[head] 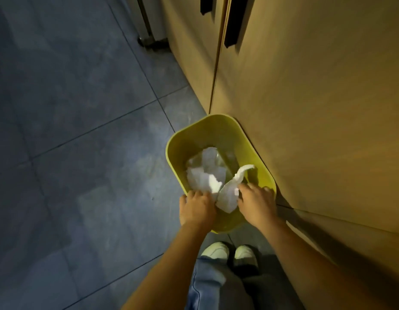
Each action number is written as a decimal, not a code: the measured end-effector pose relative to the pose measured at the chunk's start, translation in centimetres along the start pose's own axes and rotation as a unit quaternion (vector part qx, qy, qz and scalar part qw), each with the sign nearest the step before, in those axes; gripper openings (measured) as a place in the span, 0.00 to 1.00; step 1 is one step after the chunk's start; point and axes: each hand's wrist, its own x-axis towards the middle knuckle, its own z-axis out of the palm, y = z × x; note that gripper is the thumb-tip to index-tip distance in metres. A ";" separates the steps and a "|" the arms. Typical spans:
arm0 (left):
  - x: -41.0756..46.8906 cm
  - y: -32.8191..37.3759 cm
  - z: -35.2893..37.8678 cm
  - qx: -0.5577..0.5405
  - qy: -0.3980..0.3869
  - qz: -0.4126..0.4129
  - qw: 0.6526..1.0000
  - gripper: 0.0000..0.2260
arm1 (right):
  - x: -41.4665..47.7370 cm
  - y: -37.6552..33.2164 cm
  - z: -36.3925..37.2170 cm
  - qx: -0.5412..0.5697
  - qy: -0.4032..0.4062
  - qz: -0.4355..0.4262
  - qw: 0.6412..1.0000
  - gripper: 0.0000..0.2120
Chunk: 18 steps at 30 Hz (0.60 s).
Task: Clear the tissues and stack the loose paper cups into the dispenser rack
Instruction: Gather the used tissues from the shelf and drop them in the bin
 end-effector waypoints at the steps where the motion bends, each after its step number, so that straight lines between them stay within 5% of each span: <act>1: -0.1 0.1 -0.1 0.029 -0.036 0.013 0.999 0.15 | 0.0 0.2 0.1 -0.008 -0.060 -0.003 0.998 0.11; 3: -0.9 0.3 -1.1 0.053 -0.044 0.023 0.997 0.16 | -0.5 0.3 -0.9 -0.010 -0.118 -0.019 0.993 0.09; 8: -5.2 1.2 -7.6 0.016 0.024 0.024 0.999 0.16 | -2.5 -1.3 -8.3 0.025 -0.077 -0.031 0.996 0.16; 18: -16.0 6.0 -27.6 -0.053 0.208 0.097 0.972 0.17 | -9.0 -6.9 -31.8 0.108 0.162 -0.087 0.977 0.18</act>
